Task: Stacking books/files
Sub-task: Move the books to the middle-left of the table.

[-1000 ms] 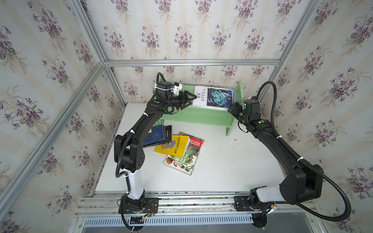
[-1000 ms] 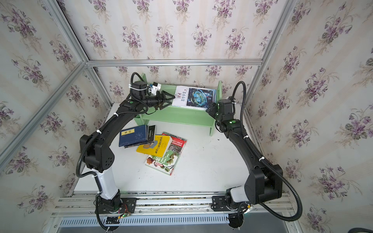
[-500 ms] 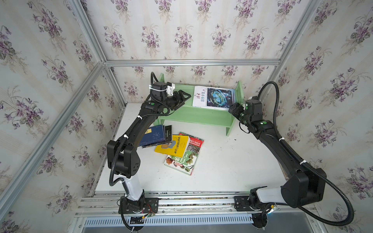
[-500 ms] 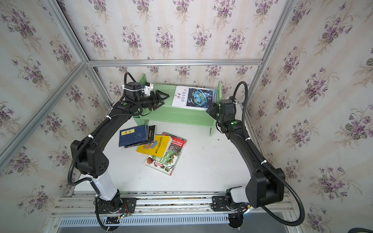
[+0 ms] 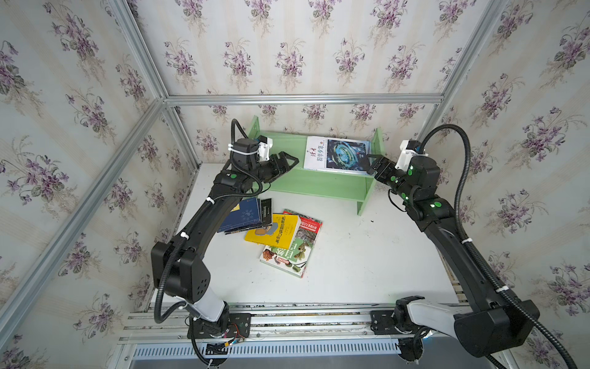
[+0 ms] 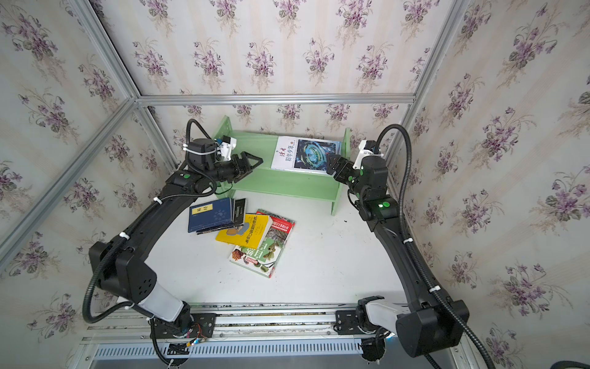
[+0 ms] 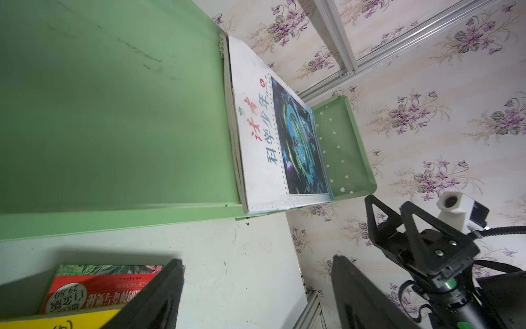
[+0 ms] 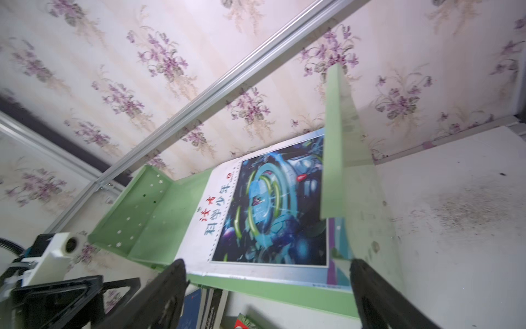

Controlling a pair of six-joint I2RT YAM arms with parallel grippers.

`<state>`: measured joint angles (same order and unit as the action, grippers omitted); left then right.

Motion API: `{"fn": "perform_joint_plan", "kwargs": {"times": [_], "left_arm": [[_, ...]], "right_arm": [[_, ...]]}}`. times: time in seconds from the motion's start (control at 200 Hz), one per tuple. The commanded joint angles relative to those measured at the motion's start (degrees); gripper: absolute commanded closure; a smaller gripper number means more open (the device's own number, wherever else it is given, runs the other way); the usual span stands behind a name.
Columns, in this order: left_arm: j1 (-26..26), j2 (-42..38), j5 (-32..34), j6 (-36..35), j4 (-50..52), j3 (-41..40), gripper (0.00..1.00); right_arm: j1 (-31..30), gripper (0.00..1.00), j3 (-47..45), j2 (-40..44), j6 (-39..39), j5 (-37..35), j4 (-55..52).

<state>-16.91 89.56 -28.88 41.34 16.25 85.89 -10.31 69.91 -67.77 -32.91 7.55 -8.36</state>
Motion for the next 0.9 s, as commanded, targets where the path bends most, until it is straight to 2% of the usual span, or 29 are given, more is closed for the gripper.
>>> {"fn": "perform_joint_plan", "kwargs": {"times": [0.0,0.135,0.3,0.42,0.575,0.705,0.75,0.894], "left_arm": [[-0.51,-5.77,9.59,-3.04,0.62,-7.77,0.15],[-1.12,-12.78,18.91,-2.52,0.80,-19.54,0.12],[-1.37,-17.51,22.66,2.04,0.83,-31.49,0.11],[-1.37,-18.70,25.38,9.77,0.84,-38.51,0.10],[-1.37,-18.65,24.99,18.62,0.38,-43.64,0.06],[-1.37,-18.65,23.04,21.46,-0.96,-47.02,0.05],[-1.37,-20.92,22.67,22.45,-0.96,-48.47,0.05],[-1.37,-23.30,21.11,29.74,-2.98,-55.23,0.02]], "right_arm": [[-2.04,0.12,-3.04,3.60,2.03,3.71,-0.25],[-5.99,0.11,-8.34,8.29,1.71,-0.89,-2.79],[-9.45,0.13,-14.81,10.59,-1.92,-0.95,-2.45],[-13.21,0.13,-19.62,11.52,-1.70,-4.46,-1.28],[-15.61,0.14,-23.31,10.27,-2.11,-4.98,0.66],[-17.86,0.15,-25.26,8.14,-0.58,-5.27,1.95],[-18.61,0.15,-25.96,7.18,-0.17,-5.22,2.71],[-19.37,0.14,-27.40,0.15,0.36,-0.31,9.01]]}}
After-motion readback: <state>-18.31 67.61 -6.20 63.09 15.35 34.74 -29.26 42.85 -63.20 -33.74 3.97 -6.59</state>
